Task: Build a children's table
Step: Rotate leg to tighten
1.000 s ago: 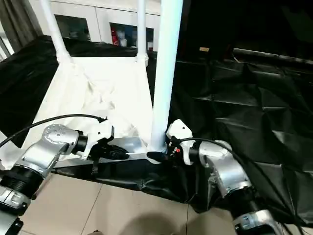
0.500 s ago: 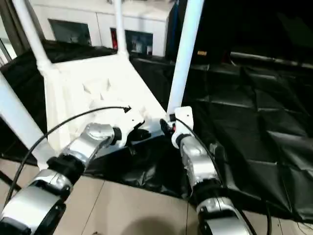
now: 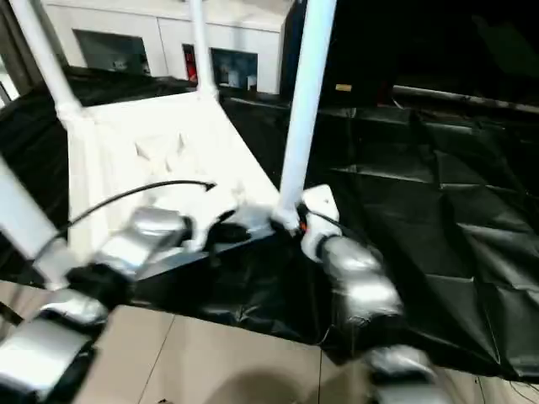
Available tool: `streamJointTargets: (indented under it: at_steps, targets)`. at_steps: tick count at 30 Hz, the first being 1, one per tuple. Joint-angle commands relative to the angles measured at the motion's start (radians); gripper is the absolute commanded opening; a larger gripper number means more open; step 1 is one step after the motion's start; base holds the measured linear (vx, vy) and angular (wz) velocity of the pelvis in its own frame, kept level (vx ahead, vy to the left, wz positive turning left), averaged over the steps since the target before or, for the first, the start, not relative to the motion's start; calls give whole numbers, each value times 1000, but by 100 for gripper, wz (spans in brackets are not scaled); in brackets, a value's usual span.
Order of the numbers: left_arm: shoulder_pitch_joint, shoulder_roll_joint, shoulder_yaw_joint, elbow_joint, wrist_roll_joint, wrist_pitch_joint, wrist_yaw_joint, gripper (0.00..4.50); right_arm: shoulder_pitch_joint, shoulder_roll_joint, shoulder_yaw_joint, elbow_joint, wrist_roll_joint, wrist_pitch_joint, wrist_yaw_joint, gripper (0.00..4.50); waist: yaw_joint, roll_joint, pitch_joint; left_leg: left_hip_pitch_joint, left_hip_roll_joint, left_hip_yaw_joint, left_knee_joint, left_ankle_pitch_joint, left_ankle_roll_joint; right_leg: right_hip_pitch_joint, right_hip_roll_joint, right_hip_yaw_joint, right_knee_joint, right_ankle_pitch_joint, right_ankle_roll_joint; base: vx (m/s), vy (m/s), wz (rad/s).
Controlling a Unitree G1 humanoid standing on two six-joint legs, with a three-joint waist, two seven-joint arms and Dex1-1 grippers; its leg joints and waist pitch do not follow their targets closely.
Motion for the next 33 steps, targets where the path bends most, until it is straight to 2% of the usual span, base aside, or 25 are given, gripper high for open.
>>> streamJointTargets:
  at_steps: [1, 2, 3, 4, 6, 7, 9, 11, 12, 14, 17, 22, 23, 27, 28, 30, 32, 33]
  targets:
    - [39, 27, -52, -57, -10, -1, -120, 0, 9, -29, 65, -99, 38, 23, 156, 387, 2, -18, -61, -7, 22, 1, -68, -161, 79, 58, -77, 46, -79, -252, -178, 0, 0, 0]
    - [50, 41, -57, -79, -19, -3, -154, 0, 17, -47, 69, -113, 41, 28, 182, 387, 5, -14, -60, -5, 24, -1, -69, -162, 75, 57, -79, 48, -76, -264, -179, 0, 0, 0]
    - [66, 63, -60, -117, -37, 7, -197, 0, 21, -69, 74, -124, 45, 38, 212, 387, 4, -15, -59, -4, 25, 0, -69, -165, 75, 55, -79, 49, -77, -270, -178, 0, 0, 0]
    - [80, 81, -60, -152, -55, 19, -233, 0, 23, -89, 81, -131, 45, 41, 241, 387, 5, -11, -59, 0, 25, 2, -68, -166, 74, 50, -78, 50, -78, -268, -180, 0, 0, 0]
    - [100, 116, -66, -205, -70, 38, -287, 0, 20, -112, 93, -134, 36, 44, 272, 387, 4, -11, -62, 2, 29, 1, -69, -154, 66, 51, -77, 49, -70, -223, -201, 0, 0, 0]
    - [106, 127, -69, -218, -69, 42, -300, 0, 18, -117, 97, -135, 33, 46, 279, 387, 7, -7, -63, 7, 29, 4, -67, -142, 67, 47, -74, 51, -67, -178, -217, 0, 0, 0]
    - [112, 141, -76, -232, -65, 44, -313, 0, 16, -125, 107, -141, 27, 51, 289, 387, 11, -10, -61, 7, 28, 7, -67, -137, 66, 48, -72, 51, -63, -141, -234, 0, 0, 0]
    - [116, 143, -73, -240, -62, 45, -306, 0, 15, -127, 115, -147, 31, 62, 307, 387, 11, -11, -60, 2, 25, 5, -68, -144, 59, 54, -74, 49, -63, -155, -225, 0, 0, 0]
    - [118, 145, -71, -244, -62, 46, -305, 0, 15, -126, 117, -150, 32, 67, 312, 372, 11, -15, -60, 2, 25, 5, -69, -153, 55, 55, -76, 49, -65, -183, -215, 0, 0, 0]
    - [126, 148, -63, -263, -63, 60, -294, 0, 14, -123, 125, -154, 33, 76, 319, 350, 12, -15, -60, 3, 26, 3, -70, -159, 47, 54, -78, 49, -69, -215, -204, 0, 0, 0]
    - [130, 154, -66, -268, -63, 64, -292, 0, 14, -121, 132, -153, 32, 76, 323, 328, 10, -22, -61, 2, 25, 3, -69, -149, 44, 54, -76, 50, -67, -204, -199, 0, 0, 0]
    - [140, 159, -63, -275, -63, 71, -281, 0, 10, -114, 135, -151, 33, 76, 326, 283, 9, -23, -60, 2, 24, 3, -69, -146, 45, 54, -75, 49, -67, -201, -199, 0, 0, 0]
    - [141, 160, -62, -277, -64, 72, -280, 0, 9, -112, 132, -150, 34, 77, 325, 283, 9, -26, -60, 2, 24, 3, -68, -146, 46, 54, -76, 49, -66, -206, -198, 0, 0, 0]
    - [146, 155, -55, -279, -66, 81, -264, 0, 7, -96, 119, -136, 39, 78, 303, 274, 10, -22, -61, 1, 25, 3, -68, -138, 45, 54, -76, 50, -65, -196, -199, 0, 0, 0]
    - [145, 140, -46, -271, -68, 88, -235, 0, 4, -67, 98, -102, 35, 63, 237, 274, 10, -12, -61, 2, 24, 3, -68, -142, 41, 53, -75, 50, -66, -187, -204, 0, 0, 0]
    - [134, 117, -37, -243, -59, 90, -188, 0, -2, -26, 59, -58, 33, 48, 138, 273, 6, -13, -57, 1, 23, 2, -71, -176, 27, 51, -76, 48, -72, -237, -198, 0, 0, 0]
    - [113, 87, -32, -198, -40, 87, -123, 0, -8, 18, 15, -25, 40, 49, 32, 272, -1, -15, -55, 4, 18, 0, -73, -215, 3, 50, -75, 47, -87, -352, -161, 0, 0, 0]
    - [98, 66, -27, -166, -29, 84, -78, 0, -9, 42, -4, -15, 44, 54, -19, 272, -2, -10, -56, 5, 18, -2, -73, -217, -2, 48, -76, 48, -86, -357, -158, 0, 0, 0]
